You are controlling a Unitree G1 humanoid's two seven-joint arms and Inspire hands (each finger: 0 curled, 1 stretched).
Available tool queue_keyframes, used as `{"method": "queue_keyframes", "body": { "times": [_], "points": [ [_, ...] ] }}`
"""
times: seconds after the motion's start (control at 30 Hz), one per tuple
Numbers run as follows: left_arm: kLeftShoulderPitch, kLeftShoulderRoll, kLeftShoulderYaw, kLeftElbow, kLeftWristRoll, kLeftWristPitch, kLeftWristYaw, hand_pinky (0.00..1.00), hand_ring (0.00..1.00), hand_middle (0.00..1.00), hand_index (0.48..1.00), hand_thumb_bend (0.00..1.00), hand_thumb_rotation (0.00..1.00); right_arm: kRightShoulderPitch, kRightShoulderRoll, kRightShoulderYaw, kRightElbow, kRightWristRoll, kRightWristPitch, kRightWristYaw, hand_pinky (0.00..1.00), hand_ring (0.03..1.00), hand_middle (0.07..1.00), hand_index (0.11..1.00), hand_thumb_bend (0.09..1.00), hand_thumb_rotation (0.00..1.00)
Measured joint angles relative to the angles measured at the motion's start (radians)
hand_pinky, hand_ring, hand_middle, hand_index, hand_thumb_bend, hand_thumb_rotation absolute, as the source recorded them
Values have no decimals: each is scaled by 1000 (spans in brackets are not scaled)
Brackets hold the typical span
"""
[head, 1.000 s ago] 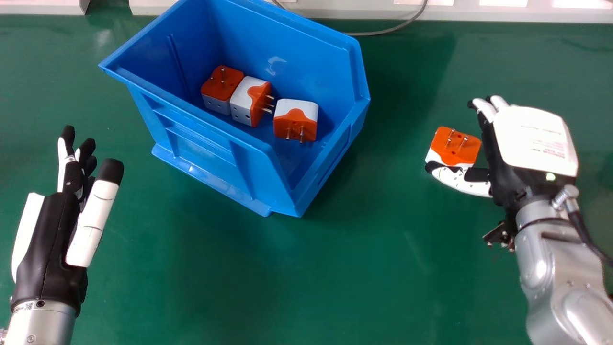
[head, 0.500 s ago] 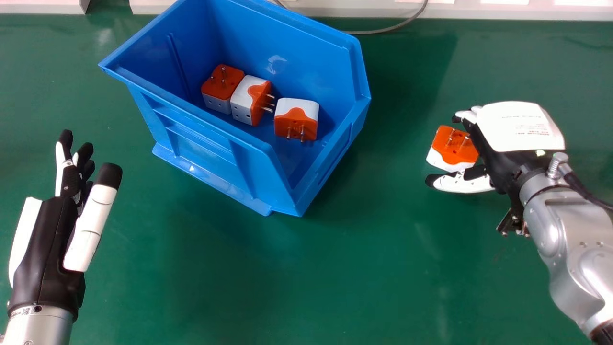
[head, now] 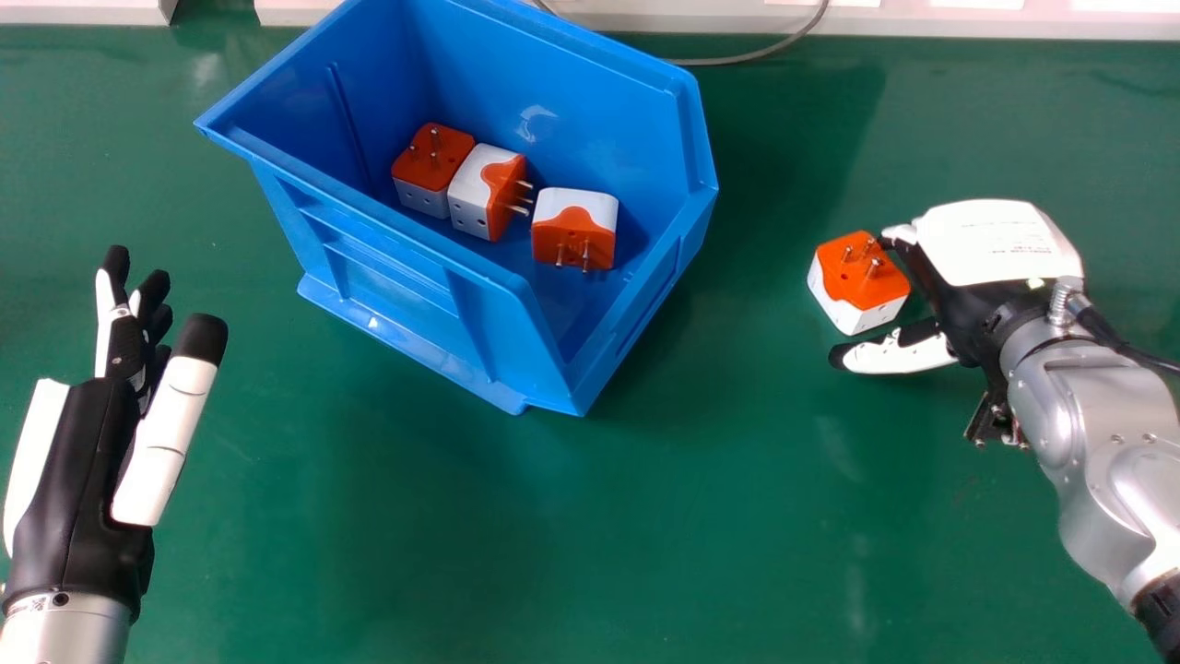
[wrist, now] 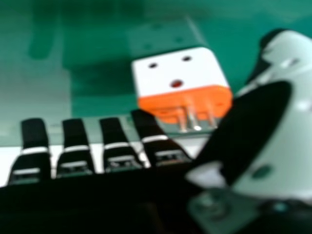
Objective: Pick all objects and put in blue box
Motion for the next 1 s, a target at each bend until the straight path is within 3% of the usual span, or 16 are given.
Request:
{"method": "queue_keyframes", "body": {
  "times": [0.5,0.83,1.0],
  "points": [
    [16,0,3,-27,0,5,-1,1000,1000,1000,1000,845,943,-74,4,59,106,2,-2,-16,723,825,859,821,427,663],
    [11,0,2,-35,0,11,-1,999,1000,1000,1000,834,942,-101,43,59,125,16,20,-18,716,820,853,815,453,679],
    [-3,0,0,-33,1,11,-1,997,1000,1000,1000,825,940,-129,74,59,143,20,55,-8,721,822,859,826,481,716]
  ]
}}
